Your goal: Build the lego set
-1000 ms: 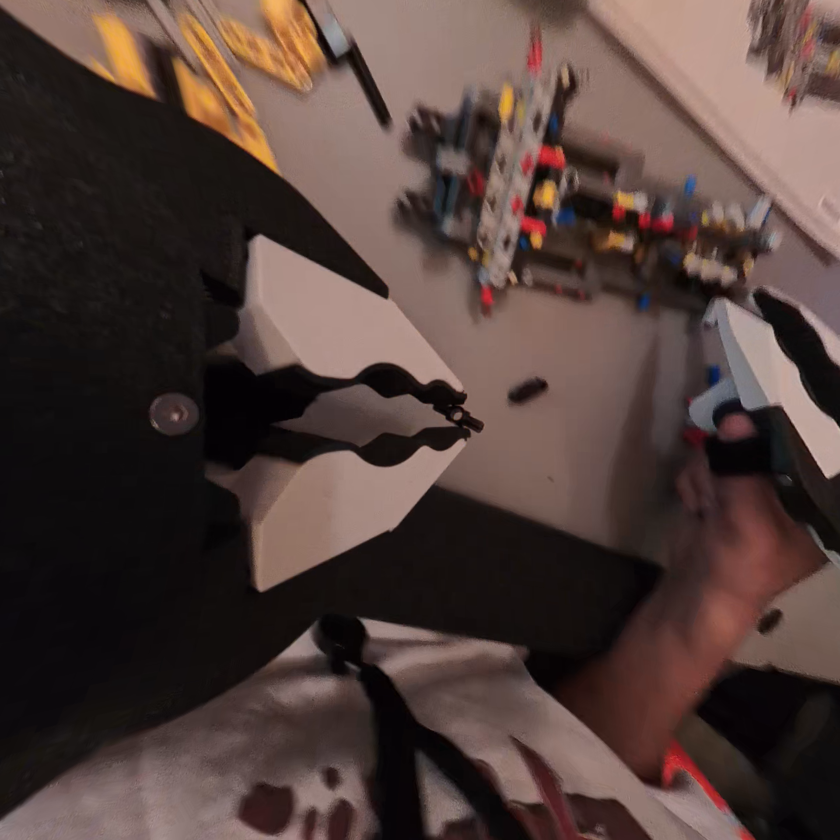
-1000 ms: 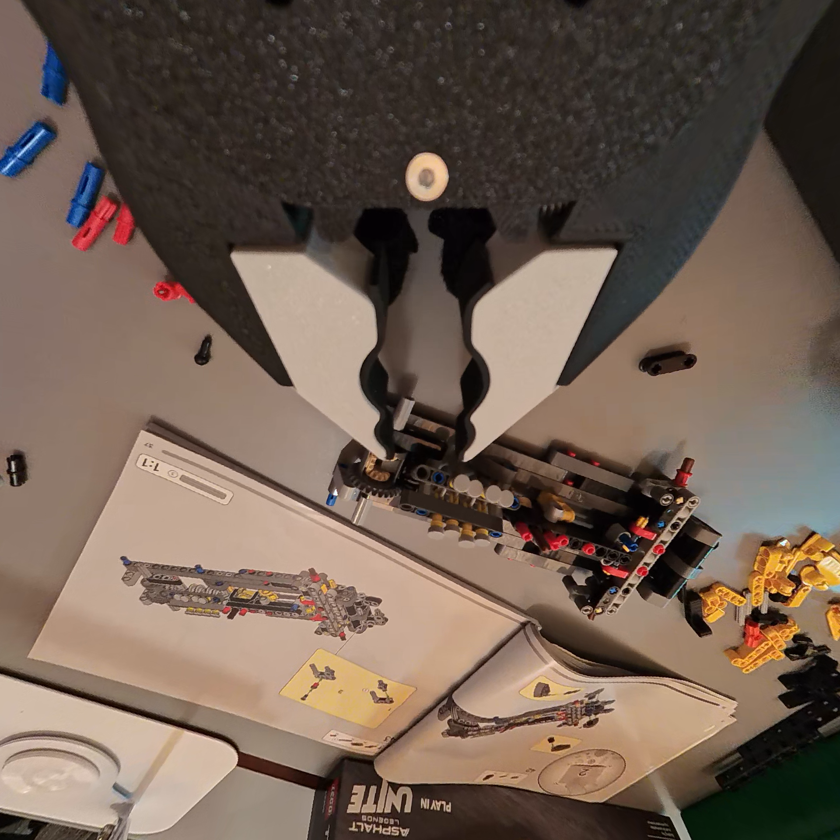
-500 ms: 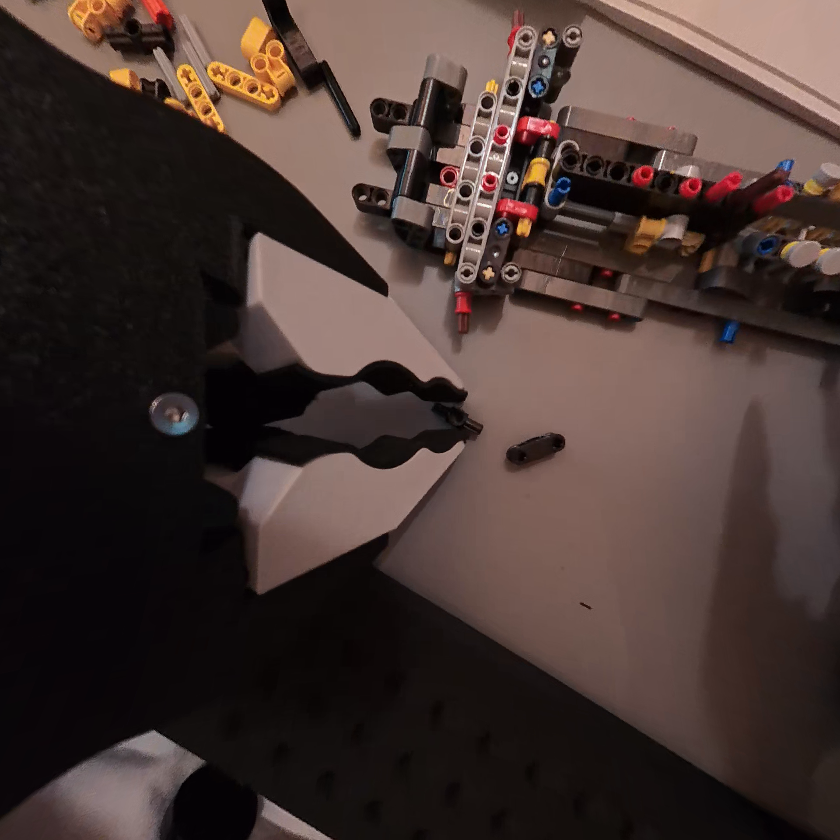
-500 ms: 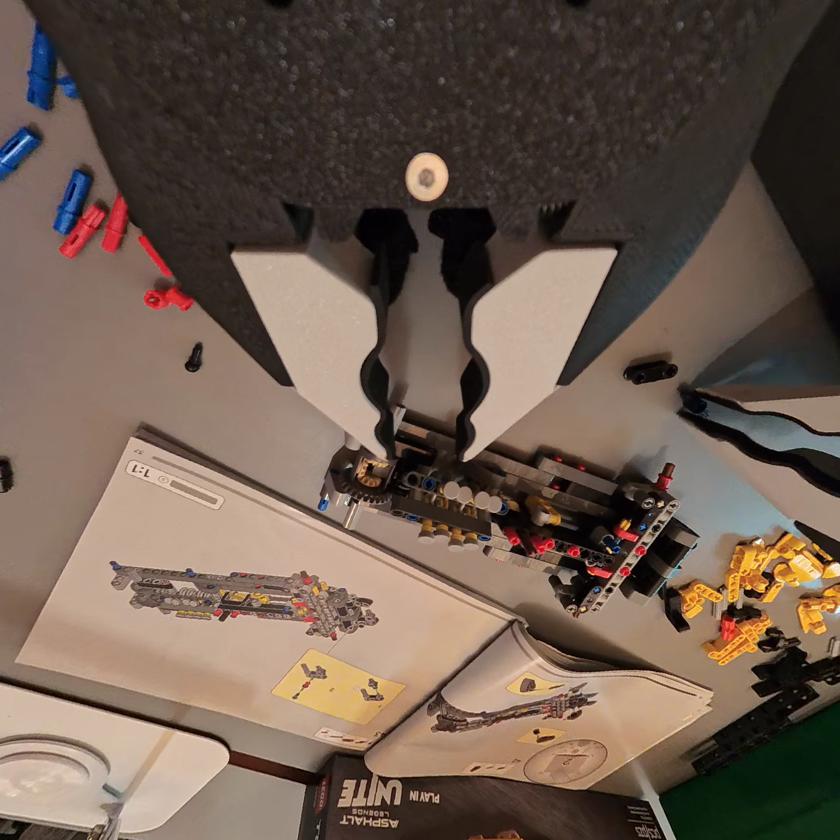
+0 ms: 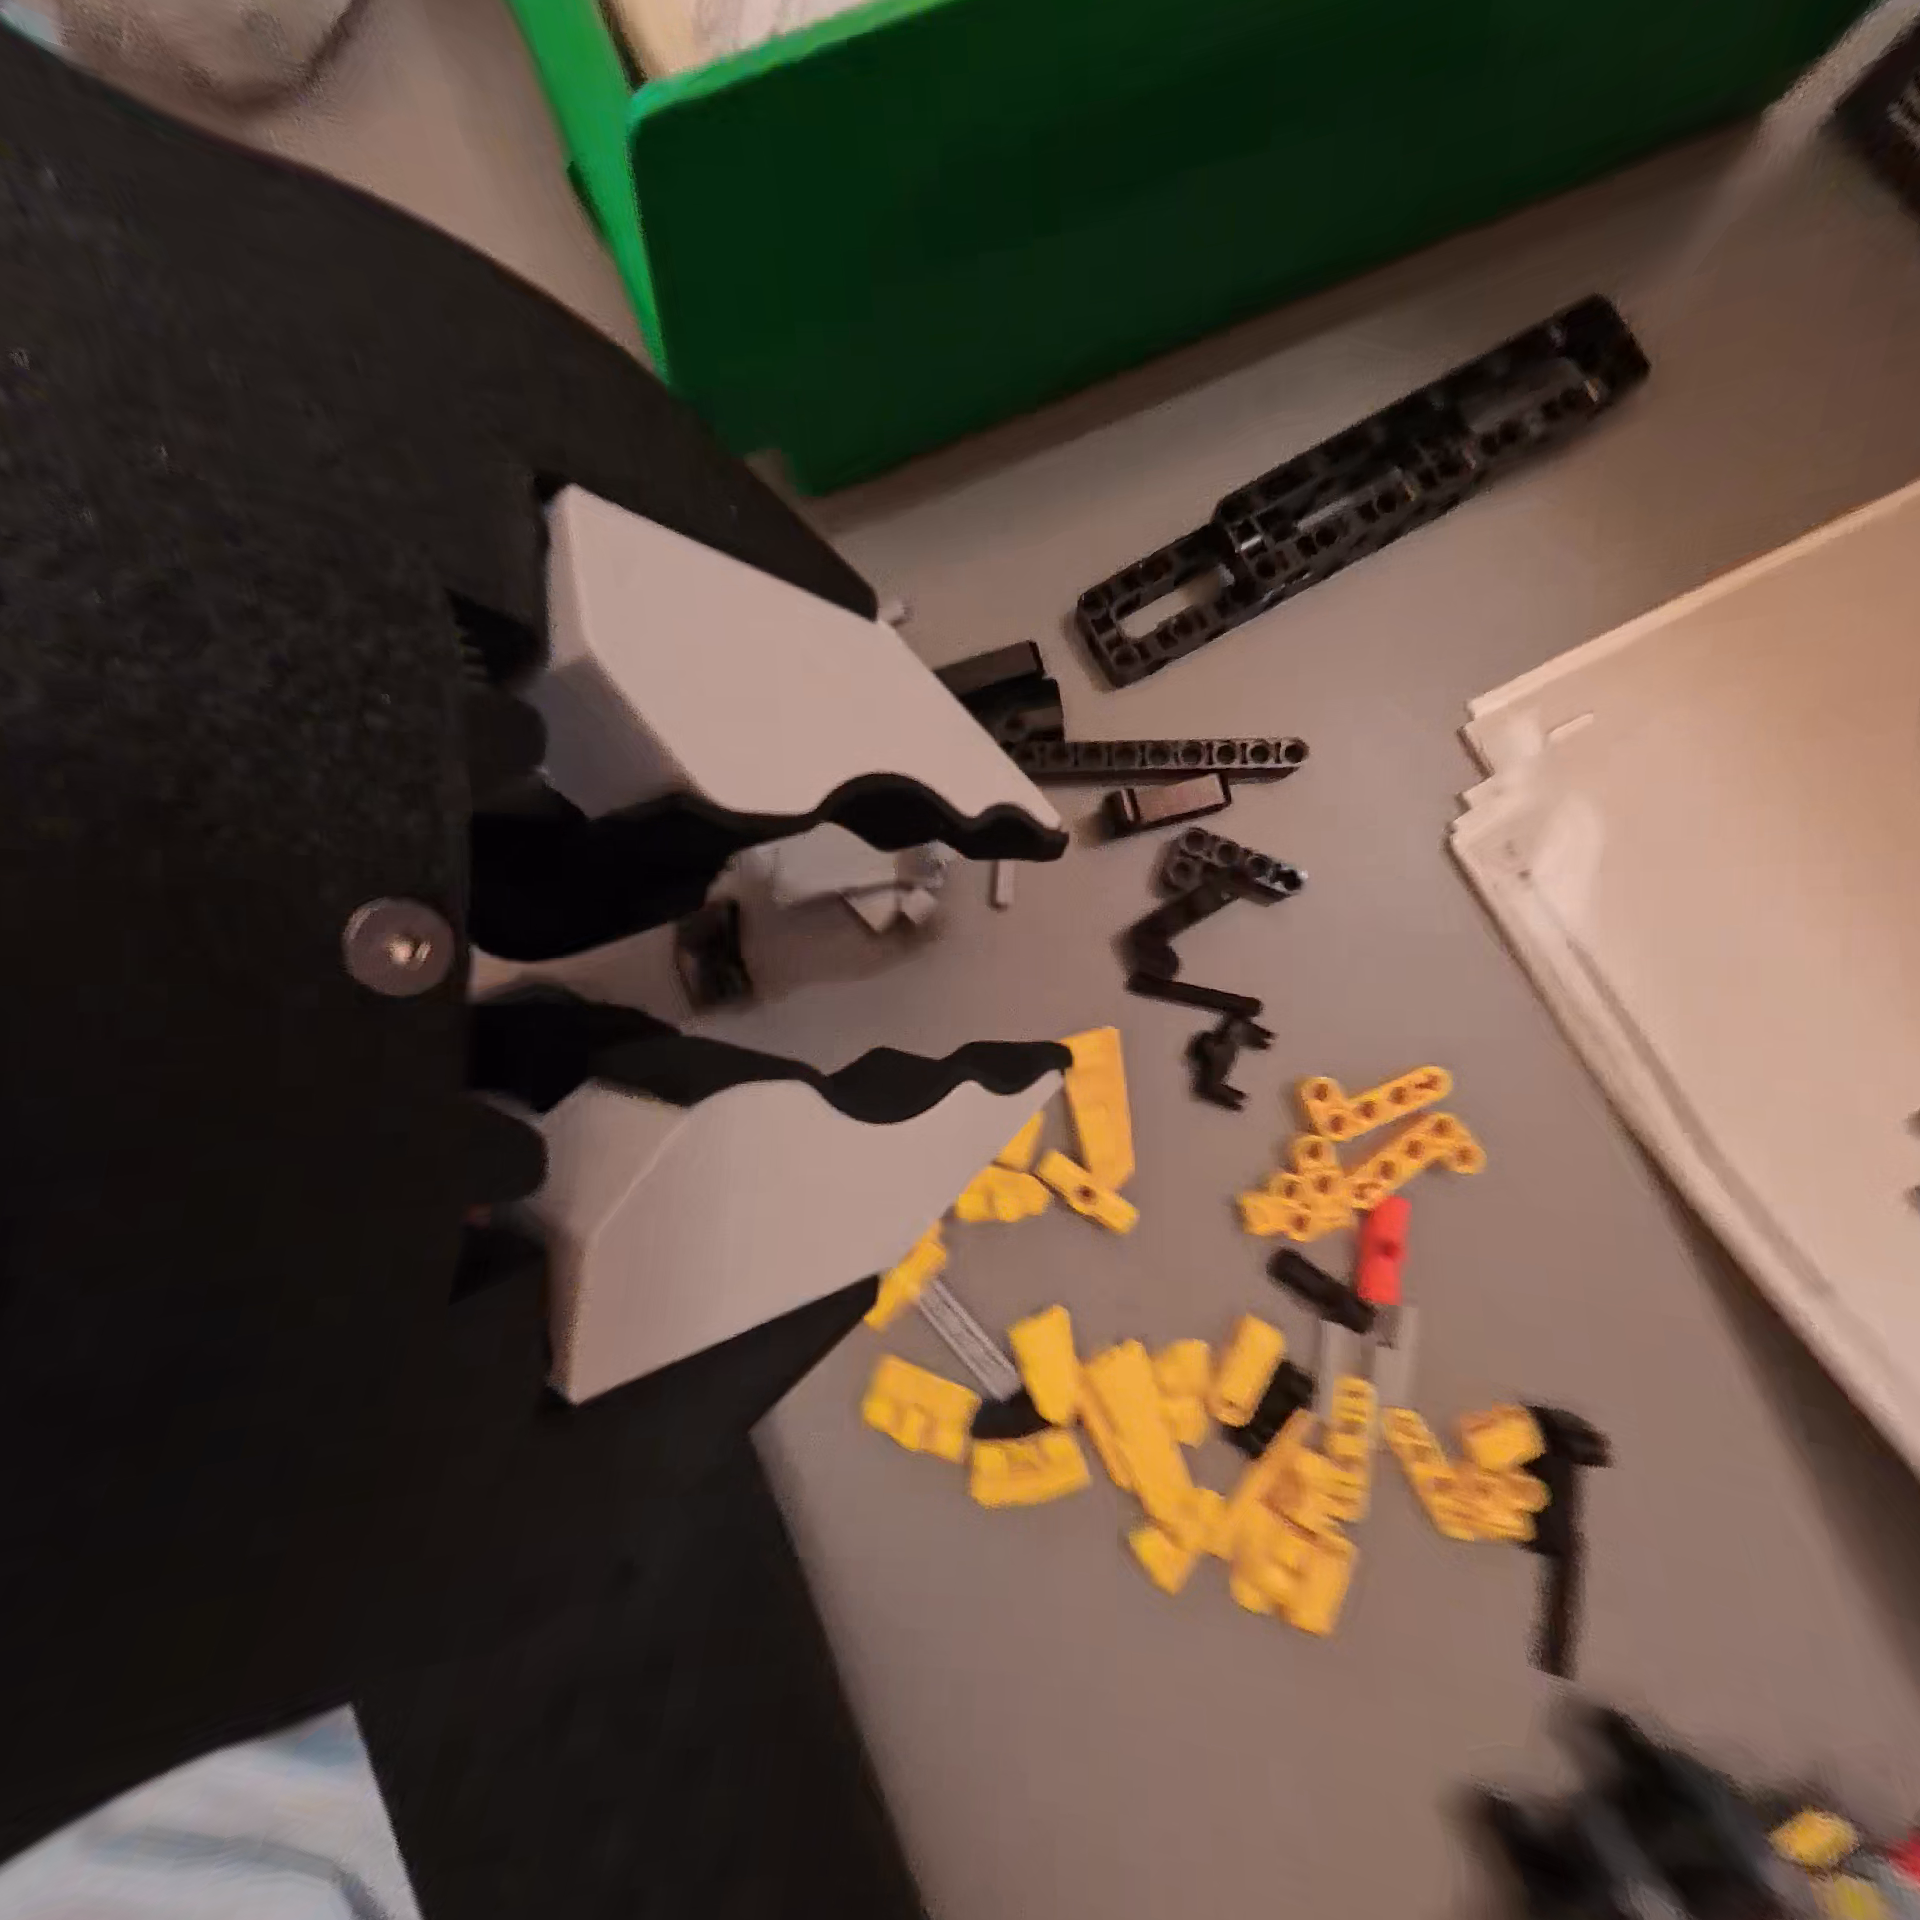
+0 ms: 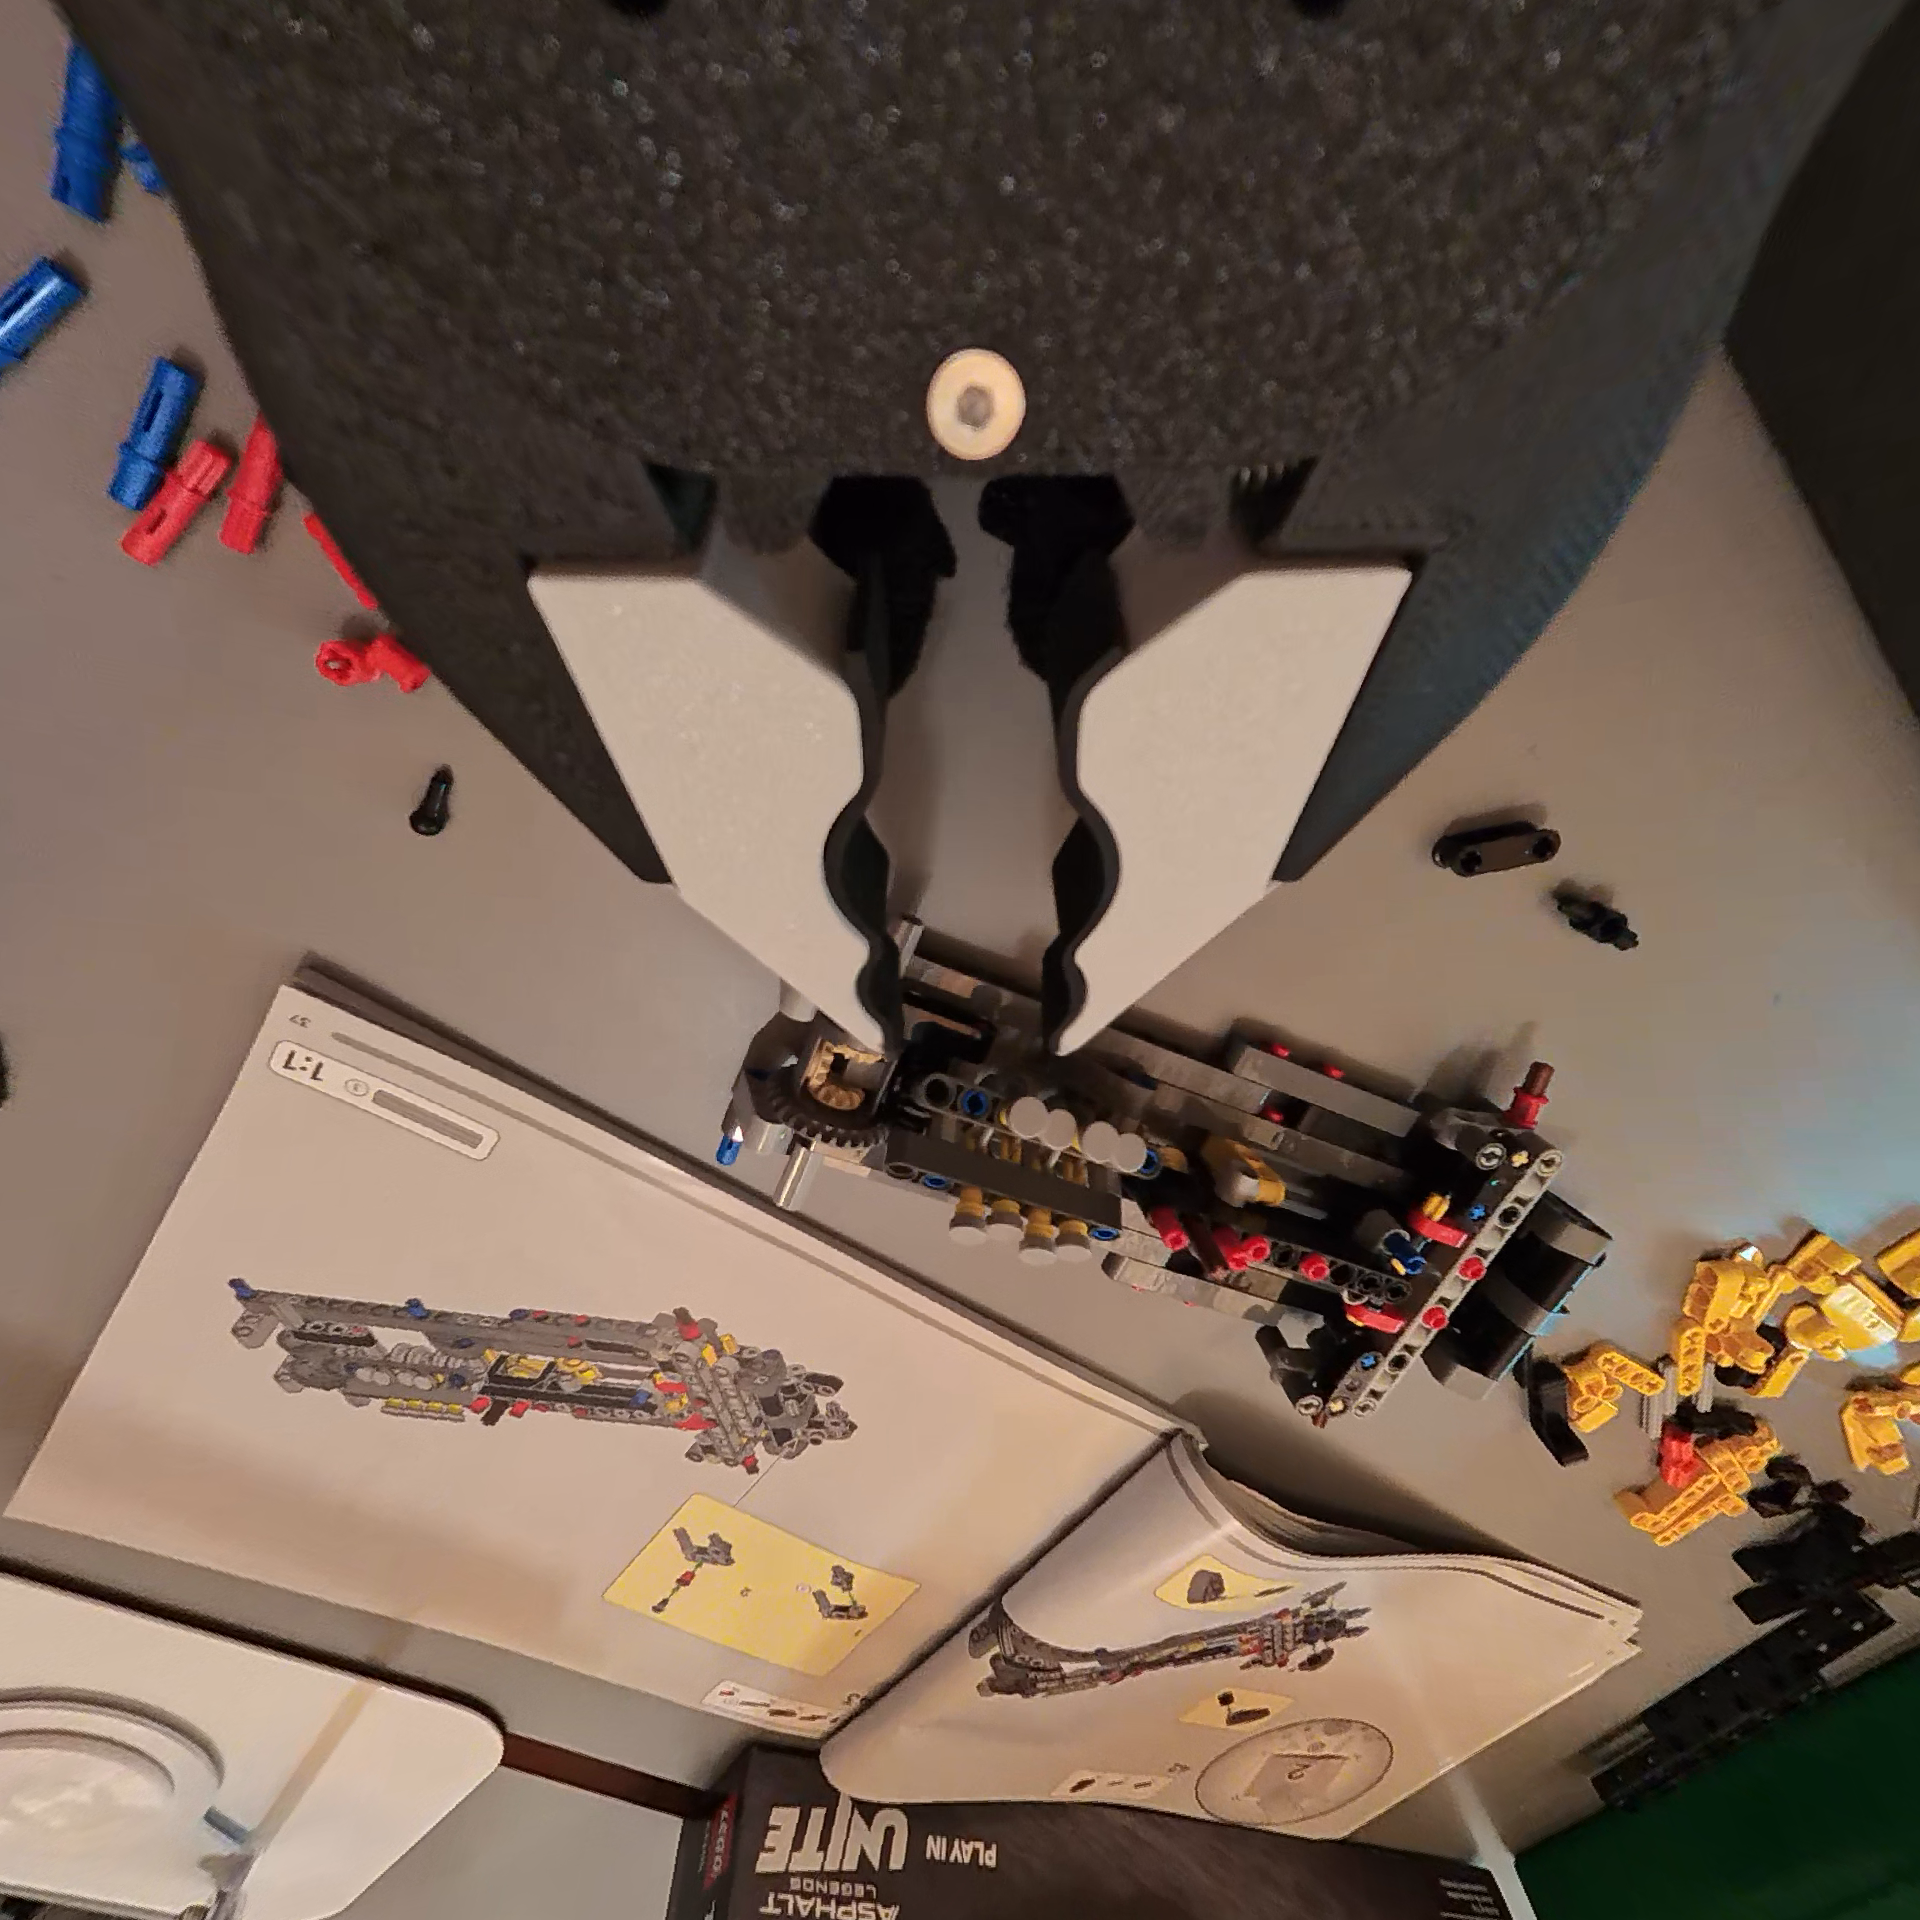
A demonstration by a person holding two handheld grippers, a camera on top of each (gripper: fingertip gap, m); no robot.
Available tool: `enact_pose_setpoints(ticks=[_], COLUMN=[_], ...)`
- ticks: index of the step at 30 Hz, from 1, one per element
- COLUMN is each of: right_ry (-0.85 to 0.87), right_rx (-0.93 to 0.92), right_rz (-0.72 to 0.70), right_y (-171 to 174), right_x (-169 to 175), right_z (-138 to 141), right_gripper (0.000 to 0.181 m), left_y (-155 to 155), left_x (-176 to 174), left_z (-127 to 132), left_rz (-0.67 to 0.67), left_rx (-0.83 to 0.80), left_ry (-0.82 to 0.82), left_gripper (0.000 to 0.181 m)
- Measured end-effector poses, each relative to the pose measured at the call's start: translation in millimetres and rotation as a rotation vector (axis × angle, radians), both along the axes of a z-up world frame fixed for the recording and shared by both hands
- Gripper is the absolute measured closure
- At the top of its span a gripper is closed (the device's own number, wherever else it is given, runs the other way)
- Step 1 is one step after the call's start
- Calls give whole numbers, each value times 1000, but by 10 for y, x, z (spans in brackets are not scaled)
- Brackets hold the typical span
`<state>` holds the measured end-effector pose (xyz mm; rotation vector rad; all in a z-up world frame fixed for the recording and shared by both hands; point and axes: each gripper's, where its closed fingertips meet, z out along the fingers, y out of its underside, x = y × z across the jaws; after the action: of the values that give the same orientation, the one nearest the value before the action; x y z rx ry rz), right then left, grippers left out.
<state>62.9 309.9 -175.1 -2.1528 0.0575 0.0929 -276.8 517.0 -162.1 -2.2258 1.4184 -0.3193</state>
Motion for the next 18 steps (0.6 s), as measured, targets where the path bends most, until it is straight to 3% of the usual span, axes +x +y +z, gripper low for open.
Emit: enact_pose_setpoints(ticks=[5, 10, 18], right_ry=[4, -25, -23], right_rx=[1, -15, -20], right_rz=[-4, -12, -3], right_y=[17, 15, 23], right_x=[16, 41, 26], right_z=[4, -23, -34], right_gripper=[156, 156, 156], left_y=[206, 205, 218], left_x=[-220, -248, -213], left_z=[-244, -430, -452], left_rz=[-163, -187, -155], left_rx=[79, 11, -50], left_ry=[198, 262, 218], left_gripper=[138, 145, 155])
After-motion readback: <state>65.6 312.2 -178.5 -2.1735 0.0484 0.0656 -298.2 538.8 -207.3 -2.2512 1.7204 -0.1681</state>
